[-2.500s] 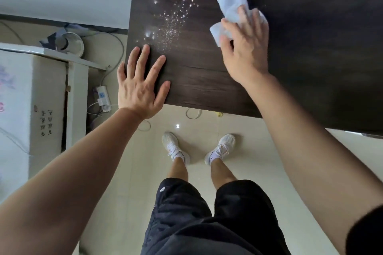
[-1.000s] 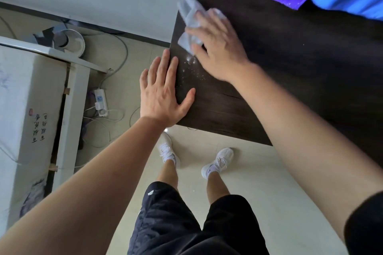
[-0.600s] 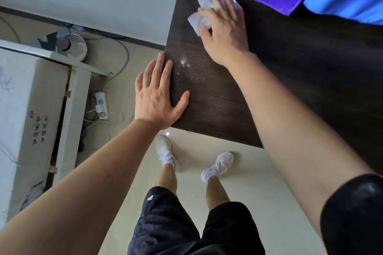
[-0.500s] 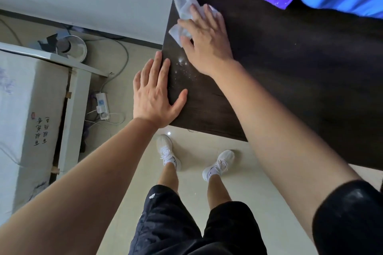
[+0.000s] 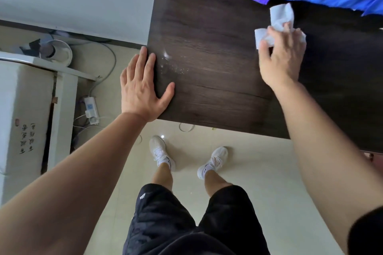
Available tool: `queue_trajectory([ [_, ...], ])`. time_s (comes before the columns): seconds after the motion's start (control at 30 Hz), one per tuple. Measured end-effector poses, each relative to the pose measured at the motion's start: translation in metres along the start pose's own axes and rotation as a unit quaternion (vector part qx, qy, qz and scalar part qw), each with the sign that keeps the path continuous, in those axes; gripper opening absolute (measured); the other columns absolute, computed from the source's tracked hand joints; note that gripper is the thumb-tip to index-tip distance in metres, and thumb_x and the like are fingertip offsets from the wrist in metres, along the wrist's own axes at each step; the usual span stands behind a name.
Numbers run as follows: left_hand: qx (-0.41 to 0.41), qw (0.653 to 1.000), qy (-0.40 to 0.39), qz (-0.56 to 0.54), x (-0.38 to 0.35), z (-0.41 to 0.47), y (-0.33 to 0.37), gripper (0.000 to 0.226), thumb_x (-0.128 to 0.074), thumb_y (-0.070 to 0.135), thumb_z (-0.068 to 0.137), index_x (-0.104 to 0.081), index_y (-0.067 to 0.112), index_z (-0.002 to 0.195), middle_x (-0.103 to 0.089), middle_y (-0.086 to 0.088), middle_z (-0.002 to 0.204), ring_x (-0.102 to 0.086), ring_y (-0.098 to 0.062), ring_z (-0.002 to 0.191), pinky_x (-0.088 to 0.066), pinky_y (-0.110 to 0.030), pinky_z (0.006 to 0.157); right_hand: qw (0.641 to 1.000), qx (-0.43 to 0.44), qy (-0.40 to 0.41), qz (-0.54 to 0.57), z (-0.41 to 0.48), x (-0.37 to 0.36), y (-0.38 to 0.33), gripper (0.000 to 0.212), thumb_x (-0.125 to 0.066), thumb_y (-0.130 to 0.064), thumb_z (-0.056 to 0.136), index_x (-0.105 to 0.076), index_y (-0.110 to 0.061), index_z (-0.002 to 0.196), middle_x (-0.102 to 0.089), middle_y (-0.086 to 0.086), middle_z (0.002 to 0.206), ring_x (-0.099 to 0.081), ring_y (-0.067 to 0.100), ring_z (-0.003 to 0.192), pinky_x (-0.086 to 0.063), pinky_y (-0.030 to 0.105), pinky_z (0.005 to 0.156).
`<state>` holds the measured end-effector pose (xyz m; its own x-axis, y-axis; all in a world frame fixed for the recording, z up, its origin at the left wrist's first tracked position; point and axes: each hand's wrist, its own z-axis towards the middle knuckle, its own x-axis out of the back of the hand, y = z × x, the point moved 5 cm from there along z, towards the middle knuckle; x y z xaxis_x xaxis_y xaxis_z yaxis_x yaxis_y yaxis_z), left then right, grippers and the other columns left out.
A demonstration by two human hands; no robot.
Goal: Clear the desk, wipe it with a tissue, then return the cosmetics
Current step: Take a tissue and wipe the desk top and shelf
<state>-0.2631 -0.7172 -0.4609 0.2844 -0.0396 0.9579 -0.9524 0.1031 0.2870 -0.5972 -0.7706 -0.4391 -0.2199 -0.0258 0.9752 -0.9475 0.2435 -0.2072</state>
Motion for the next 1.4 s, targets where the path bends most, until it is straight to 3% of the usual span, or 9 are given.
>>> queue_trajectory([
  [0.1,0.002,1.0,0.0,0.002,0.0,0.0,0.0,0.081,-0.043,0.067,0.09,-0.03,0.016,0.151,-0.022,-0.006,0.163,-0.024,-0.029,0.146,-0.025,-0.048,0.115,0.999,0.032,-0.003,-0.015,-0.002,-0.014,-0.067,0.049,-0.03,-0.039,0.102,-0.048,-0.027,0.145,-0.026,0.007,0.163,-0.022,0.035,0.149,-0.009,0.046,0.121],
  [0.23,0.02,1.0,-0.009,0.012,0.002,-0.004,-0.001,0.082,-0.04,0.069,0.09,-0.029,0.016,0.152,-0.021,-0.006,0.163,-0.018,-0.028,0.149,-0.023,-0.05,0.118,0.977,0.198,-0.075,-0.014,-0.05,-0.04,-0.159,0.047,-0.03,-0.04,0.104,-0.043,-0.031,0.148,-0.019,0.004,0.166,-0.013,0.034,0.153,-0.006,0.049,0.123],
  [0.43,0.056,0.998,-0.028,-0.013,0.005,-0.036,-0.016,0.083,-0.039,0.074,0.088,-0.026,0.021,0.151,-0.018,-0.007,0.163,-0.012,-0.029,0.15,-0.021,-0.052,0.118,0.939,0.307,-0.152,-0.016,-0.087,-0.04,-0.128,0.047,-0.038,-0.042,0.105,-0.043,-0.029,0.149,-0.017,0.003,0.167,-0.006,0.03,0.155,-0.004,0.048,0.124],
  [0.8,0.076,0.995,-0.056,-0.031,0.004,-0.054,-0.035,0.085,-0.036,0.079,0.086,-0.034,0.02,0.148,-0.018,-0.007,0.163,-0.009,-0.027,0.151,-0.02,-0.052,0.118,0.968,0.233,-0.097,-0.007,-0.004,-0.06,-0.222,0.051,-0.032,-0.05,0.101,-0.043,-0.029,0.146,-0.019,0.005,0.166,-0.01,0.035,0.153,-0.004,0.048,0.124],
  [1.13,0.07,0.992,-0.08,-0.068,-0.006,-0.055,-0.038,0.085,-0.034,0.079,0.088,-0.031,0.021,0.15,-0.019,-0.004,0.164,-0.009,-0.024,0.151,-0.021,-0.053,0.119,0.956,0.266,-0.115,0.038,-0.118,-0.052,-0.154,0.049,-0.041,-0.049,0.102,-0.051,-0.026,0.143,-0.025,0.004,0.165,-0.015,0.031,0.153,-0.007,0.047,0.124],
  [1.27,0.031,0.997,-0.067,-0.038,-0.003,-0.051,-0.039,0.085,-0.033,0.077,0.09,-0.028,0.019,0.152,-0.021,-0.007,0.163,-0.012,-0.027,0.151,-0.02,-0.053,0.119,0.965,0.244,-0.083,0.035,-0.066,-0.048,-0.16,0.047,-0.042,-0.049,0.1,-0.051,-0.028,0.141,-0.026,0.005,0.164,-0.016,0.034,0.152,-0.007,0.048,0.124],
  [1.4,0.02,0.997,-0.071,0.025,0.001,-0.049,-0.038,0.088,-0.026,0.08,0.09,-0.025,0.02,0.154,-0.017,-0.01,0.164,-0.008,-0.03,0.152,-0.007,-0.055,0.122,0.976,0.204,-0.064,0.032,0.005,-0.049,-0.193,0.049,-0.04,-0.05,0.097,-0.051,-0.029,0.141,-0.031,0.003,0.161,-0.02,0.033,0.15,-0.007,0.043,0.124],
])
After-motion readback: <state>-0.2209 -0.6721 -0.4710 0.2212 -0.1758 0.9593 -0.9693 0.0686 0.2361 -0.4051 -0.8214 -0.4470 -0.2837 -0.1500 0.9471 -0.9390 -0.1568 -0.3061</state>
